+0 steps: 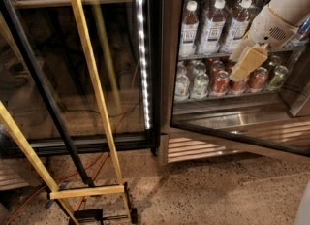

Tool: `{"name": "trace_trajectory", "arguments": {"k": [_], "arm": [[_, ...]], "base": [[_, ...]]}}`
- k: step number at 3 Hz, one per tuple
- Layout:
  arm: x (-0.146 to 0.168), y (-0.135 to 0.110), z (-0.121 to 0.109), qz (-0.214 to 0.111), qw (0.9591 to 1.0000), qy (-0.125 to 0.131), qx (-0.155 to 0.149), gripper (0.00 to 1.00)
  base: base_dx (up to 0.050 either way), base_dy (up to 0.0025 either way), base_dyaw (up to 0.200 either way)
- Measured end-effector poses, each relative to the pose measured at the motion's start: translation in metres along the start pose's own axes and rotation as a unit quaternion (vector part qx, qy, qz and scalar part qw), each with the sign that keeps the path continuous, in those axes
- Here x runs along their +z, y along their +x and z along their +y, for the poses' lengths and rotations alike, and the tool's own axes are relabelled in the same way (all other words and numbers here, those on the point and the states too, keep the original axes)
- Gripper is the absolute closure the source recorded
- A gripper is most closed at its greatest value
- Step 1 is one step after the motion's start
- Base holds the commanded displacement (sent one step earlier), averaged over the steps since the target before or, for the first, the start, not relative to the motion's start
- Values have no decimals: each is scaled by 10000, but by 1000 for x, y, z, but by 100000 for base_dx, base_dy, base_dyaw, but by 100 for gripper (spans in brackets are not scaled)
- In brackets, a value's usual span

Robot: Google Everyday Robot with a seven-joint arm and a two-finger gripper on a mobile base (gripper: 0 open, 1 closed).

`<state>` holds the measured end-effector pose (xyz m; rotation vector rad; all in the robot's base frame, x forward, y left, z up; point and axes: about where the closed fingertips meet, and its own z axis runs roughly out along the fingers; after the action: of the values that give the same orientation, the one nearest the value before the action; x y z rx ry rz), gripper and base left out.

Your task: Close left fridge door

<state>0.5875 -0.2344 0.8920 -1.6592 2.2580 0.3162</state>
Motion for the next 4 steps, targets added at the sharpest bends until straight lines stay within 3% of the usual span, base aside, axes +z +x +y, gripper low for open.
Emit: {"name": "trace_trajectory", "arguments": {"k": [1,2,4], "arm": [[0,0,0,0,10000,0,0,65],[0,0,0,0,10000,0,0,100],[0,0,0,0,10000,0,0,100]], "base": [[0,0,0],[4898,0,9],[4952,-1,40]]}}
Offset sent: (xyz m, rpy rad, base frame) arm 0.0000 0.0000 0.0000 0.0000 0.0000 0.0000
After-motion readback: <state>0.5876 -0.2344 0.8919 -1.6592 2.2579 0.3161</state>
